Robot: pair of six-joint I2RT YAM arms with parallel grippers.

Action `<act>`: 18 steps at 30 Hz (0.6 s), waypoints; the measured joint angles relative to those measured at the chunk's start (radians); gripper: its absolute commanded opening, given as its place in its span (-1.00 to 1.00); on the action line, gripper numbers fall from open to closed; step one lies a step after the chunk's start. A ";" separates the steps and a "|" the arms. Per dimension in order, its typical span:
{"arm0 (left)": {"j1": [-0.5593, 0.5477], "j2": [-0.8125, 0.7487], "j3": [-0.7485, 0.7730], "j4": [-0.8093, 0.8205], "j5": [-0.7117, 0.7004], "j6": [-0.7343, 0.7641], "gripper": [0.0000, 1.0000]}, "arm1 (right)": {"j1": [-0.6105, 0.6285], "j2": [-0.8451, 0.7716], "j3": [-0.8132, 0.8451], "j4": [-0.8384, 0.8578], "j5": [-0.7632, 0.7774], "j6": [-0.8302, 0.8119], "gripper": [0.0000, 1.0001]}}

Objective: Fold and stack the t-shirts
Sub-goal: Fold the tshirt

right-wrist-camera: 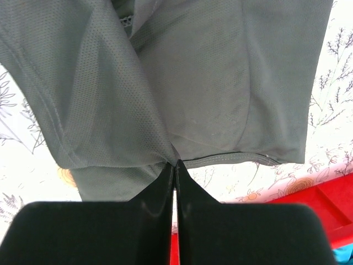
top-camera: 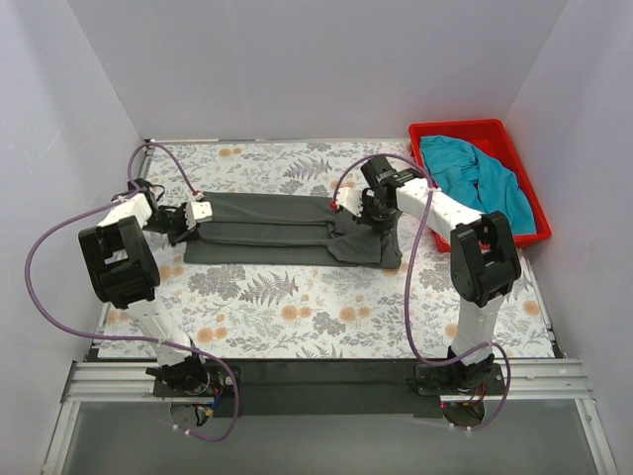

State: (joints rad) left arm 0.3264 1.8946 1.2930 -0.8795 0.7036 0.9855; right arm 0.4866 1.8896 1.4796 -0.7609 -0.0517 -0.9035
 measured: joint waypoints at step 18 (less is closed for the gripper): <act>0.083 0.032 0.115 -0.009 0.118 -0.583 -0.10 | -0.183 -0.011 0.111 -0.087 -0.174 0.250 -0.26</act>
State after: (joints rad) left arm 0.4091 1.9263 1.4078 -0.8883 0.8215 0.4030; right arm 0.3031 1.8790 1.5909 -0.8474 -0.2260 -0.6533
